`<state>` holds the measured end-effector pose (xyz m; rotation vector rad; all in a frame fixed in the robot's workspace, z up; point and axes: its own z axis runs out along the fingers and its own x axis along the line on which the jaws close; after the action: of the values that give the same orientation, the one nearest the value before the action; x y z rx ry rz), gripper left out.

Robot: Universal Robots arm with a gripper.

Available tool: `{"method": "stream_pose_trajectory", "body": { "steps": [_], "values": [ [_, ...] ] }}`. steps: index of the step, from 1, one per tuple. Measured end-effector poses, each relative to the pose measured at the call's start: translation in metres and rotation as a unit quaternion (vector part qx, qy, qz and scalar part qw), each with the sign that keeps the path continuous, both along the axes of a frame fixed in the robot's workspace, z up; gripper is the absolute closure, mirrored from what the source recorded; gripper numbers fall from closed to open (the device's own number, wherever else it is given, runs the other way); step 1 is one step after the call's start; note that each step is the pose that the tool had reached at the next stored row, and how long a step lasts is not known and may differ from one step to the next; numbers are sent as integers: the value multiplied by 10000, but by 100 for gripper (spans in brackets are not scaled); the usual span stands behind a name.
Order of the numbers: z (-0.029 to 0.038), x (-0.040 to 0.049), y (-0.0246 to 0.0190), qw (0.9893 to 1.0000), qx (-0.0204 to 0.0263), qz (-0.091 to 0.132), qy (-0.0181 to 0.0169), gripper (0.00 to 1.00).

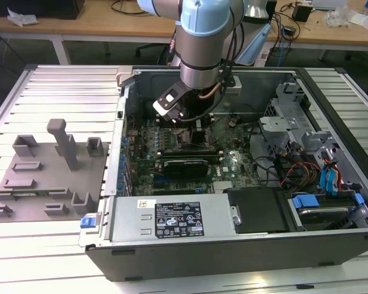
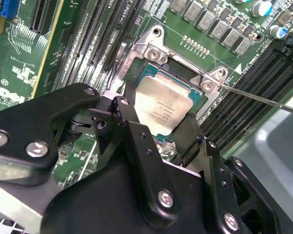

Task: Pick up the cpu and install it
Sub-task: 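Place the cpu into insertion slot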

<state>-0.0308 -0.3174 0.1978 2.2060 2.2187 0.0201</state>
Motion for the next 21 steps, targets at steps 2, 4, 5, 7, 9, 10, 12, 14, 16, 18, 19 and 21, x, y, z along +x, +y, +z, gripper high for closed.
{"method": "stream_pose_trajectory", "body": {
  "steps": [2,4,5,7,9,10,12,14,16,18,19,21],
  "values": [
    [-2,3,1,10000,-1,0,5,45],
    [-5,8,4,10000,0,1,6,45],
    [-6,10,4,10000,1,1,7,45],
    [-6,15,5,10000,1,1,7,45],
    [-7,18,6,10000,1,1,6,45],
    [-7,18,5,10000,1,1,6,45],
    [-7,18,5,10000,1,1,6,45],
    [-8,19,6,10000,2,1,6,39],
    [-7,19,5,10000,1,1,7,32],
    [5,19,5,10000,0,1,7,32],
    [28,19,6,10000,1,1,6,32],
    [52,19,5,10000,1,1,6,32]
  ]
}}
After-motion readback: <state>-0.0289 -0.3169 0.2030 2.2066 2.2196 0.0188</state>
